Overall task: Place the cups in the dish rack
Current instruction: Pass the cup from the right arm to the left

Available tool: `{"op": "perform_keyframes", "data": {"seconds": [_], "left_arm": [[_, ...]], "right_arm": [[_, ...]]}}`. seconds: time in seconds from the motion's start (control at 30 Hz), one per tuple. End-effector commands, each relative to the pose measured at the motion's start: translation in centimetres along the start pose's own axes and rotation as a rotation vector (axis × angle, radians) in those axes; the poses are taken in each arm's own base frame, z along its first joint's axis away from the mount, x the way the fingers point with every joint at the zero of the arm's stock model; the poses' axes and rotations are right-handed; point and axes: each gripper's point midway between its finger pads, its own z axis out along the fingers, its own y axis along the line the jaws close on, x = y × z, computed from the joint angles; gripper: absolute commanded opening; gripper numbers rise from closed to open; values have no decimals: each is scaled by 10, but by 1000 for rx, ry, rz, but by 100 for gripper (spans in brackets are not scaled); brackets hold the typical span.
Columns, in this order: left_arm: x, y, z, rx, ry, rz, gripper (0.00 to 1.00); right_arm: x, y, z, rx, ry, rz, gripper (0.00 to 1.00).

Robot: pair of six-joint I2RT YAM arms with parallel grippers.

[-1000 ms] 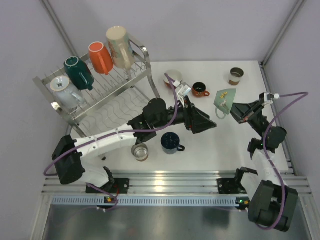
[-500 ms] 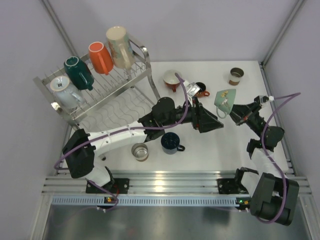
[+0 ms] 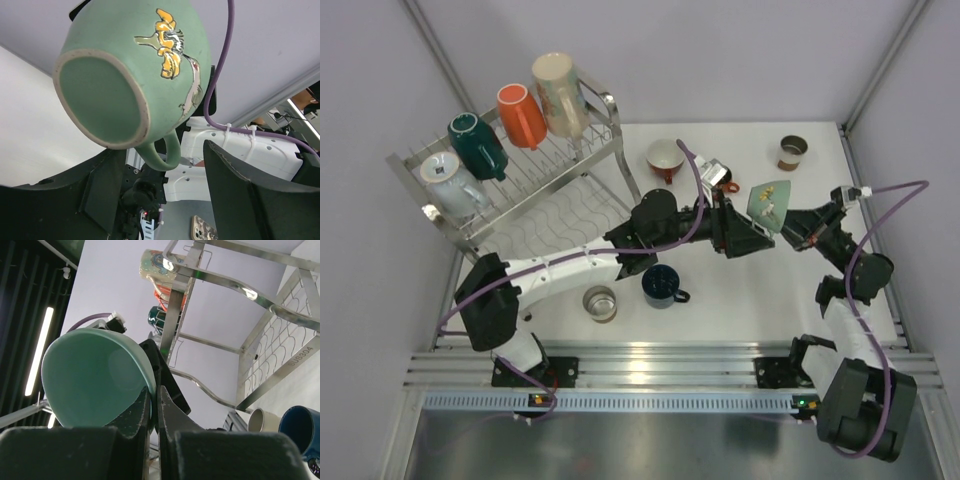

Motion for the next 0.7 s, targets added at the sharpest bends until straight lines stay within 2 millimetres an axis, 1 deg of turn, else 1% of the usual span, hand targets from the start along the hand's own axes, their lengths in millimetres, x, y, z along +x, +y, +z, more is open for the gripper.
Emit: {"op": "perform_keyframes", "data": {"seconds": [0.0, 0.03, 0.17, 0.27, 0.3, 0.37, 0.4, 0.43, 0.5, 0.53, 0.57, 0.6, 0.63, 0.67], "left_arm": [[-23, -27, 5, 89, -58, 37, 68], [-24, -27, 5, 87, -63, 45, 68], [-26, -25, 5, 75, -75, 46, 60], [-27, -26, 6, 79, -76, 38, 55], [-25, -25, 7, 82, -68, 33, 48], [-24, -25, 7, 84, -64, 21, 37], [-25, -29, 7, 97, -70, 14, 27], [-26, -29, 7, 99, -73, 12, 20], [-26, -29, 6, 99, -72, 5, 11], [-24, -29, 5, 96, -72, 3, 0], [-23, -27, 4, 89, -70, 4, 0], [-23, -27, 3, 84, -76, 6, 0], [-25, -26, 0, 76, -85, 7, 0], [-20, -22, -2, 64, -80, 4, 0]], "right_arm": [[42, 61, -9, -244, 101, -441, 0], [43, 60, -10, -243, 99, -444, 0], [46, 54, -11, -228, 101, -440, 0], [49, 53, -12, -223, 109, -457, 0], [47, 51, -11, -213, 106, -446, 0], [49, 49, -12, -210, 107, -457, 0], [49, 48, -12, -204, 106, -454, 0], [49, 47, -12, -202, 108, -457, 0], [50, 45, -12, -196, 112, -463, 0], [49, 45, -12, -190, 110, -465, 0], [49, 44, -12, -187, 109, -468, 1], [49, 43, -11, -182, 109, -463, 4], [49, 42, -11, -176, 110, -463, 14], [49, 42, -11, -174, 111, -463, 20]]}}
